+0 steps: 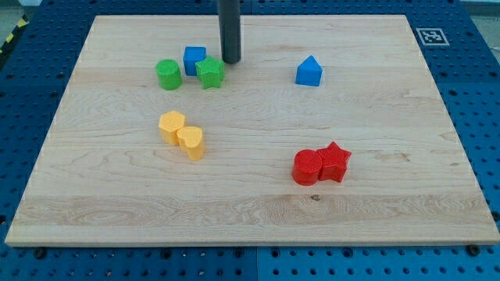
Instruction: Move the blue cube diagonally to the green star
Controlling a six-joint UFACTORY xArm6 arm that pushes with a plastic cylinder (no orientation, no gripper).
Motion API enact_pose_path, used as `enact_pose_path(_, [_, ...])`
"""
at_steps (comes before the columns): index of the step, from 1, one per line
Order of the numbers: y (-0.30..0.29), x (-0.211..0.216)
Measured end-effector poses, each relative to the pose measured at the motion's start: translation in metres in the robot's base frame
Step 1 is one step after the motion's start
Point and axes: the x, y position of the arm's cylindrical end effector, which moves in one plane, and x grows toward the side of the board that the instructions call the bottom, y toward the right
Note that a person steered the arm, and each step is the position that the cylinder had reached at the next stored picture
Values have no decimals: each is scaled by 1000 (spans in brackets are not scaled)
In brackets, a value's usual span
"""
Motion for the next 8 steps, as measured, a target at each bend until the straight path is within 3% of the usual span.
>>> enact_pose_path(1, [-54,-24])
enact_pose_path(2, [-102,-15])
enact_pose_path(3, [-110,7])
enact_pose_path(5, [-98,26])
enact_pose_path(8, [-17,39])
